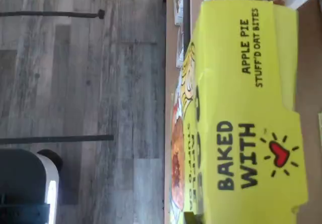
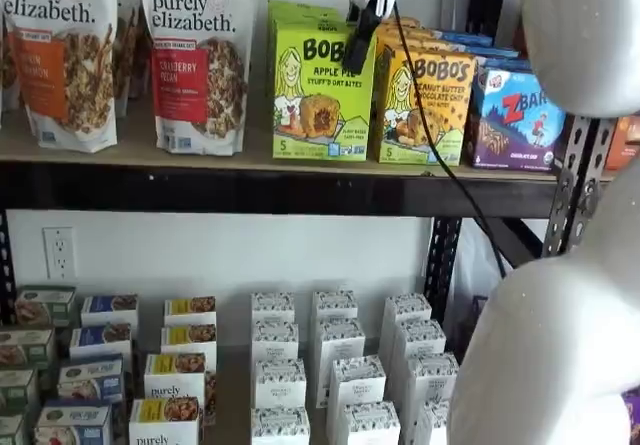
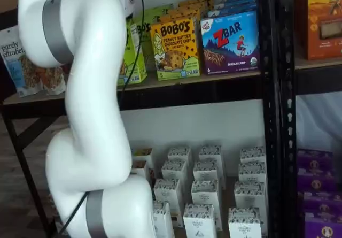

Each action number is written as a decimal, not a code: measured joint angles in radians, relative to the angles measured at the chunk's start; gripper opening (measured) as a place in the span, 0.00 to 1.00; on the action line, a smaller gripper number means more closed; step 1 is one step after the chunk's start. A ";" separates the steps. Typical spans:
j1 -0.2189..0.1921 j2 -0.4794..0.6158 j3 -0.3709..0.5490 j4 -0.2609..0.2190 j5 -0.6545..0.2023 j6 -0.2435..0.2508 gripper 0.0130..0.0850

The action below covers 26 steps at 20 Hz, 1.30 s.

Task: Pick the green box on the top shelf, the fourth from the left

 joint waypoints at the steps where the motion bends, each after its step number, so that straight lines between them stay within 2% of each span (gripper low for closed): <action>1: 0.000 -0.007 0.005 -0.001 0.003 0.000 0.22; 9: -0.009 -0.061 0.046 0.007 0.032 -0.004 0.22; 16: -0.034 -0.122 0.109 0.033 0.039 -0.022 0.22; 26: -0.071 -0.224 0.221 0.026 0.035 -0.062 0.22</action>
